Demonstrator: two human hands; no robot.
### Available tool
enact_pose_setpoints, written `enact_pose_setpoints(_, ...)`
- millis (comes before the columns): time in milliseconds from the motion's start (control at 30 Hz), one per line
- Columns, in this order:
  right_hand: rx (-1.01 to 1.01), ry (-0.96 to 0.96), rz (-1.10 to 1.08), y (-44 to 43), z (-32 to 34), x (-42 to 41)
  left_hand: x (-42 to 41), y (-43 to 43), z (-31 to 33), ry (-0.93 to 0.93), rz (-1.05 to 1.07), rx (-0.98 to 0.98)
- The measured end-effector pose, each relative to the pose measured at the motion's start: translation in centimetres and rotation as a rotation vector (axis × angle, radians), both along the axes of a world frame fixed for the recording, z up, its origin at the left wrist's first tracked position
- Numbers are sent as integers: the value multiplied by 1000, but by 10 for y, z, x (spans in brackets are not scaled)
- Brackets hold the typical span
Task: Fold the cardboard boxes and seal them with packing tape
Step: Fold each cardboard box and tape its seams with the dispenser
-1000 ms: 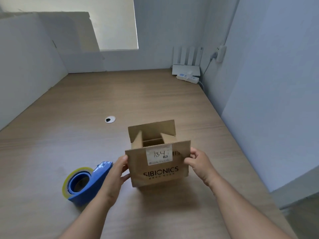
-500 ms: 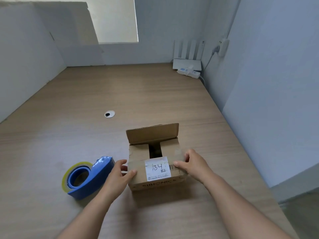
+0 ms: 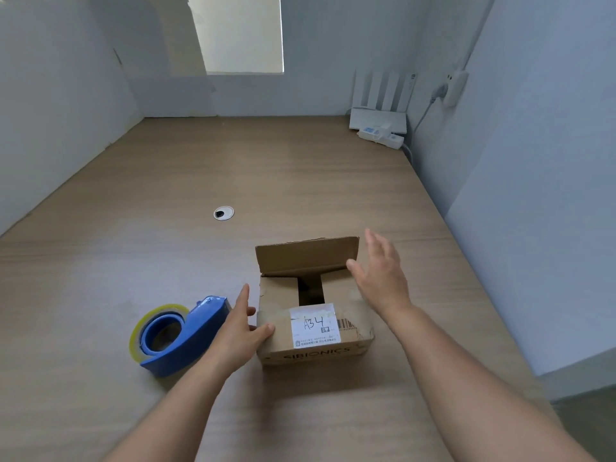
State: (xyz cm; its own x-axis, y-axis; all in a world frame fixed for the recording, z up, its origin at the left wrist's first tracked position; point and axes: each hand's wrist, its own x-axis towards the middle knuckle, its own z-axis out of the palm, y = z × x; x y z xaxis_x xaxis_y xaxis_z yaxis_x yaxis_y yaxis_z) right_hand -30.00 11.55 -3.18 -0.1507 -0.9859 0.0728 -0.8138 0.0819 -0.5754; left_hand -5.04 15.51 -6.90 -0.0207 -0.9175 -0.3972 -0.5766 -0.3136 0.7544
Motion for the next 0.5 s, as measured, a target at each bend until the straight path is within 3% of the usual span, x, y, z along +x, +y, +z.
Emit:
enact_pose_setpoints(167, 82, 45, 129, -30, 17, 0, 3, -2, 0, 21, -17, -8)
enact_pose_setpoints(300, 150, 108, 168, 11, -27, -1, 5, -5, -3, 20, -99, -49)
enact_pose_setpoints(400, 53, -27, 65, 31, -51, 1, -2, -7, -6, -51, -174, -65)
enact_pose_setpoints(500, 92, -270, -34, 36, -51, 3, -1, -5, -9, -54, -151, -47)
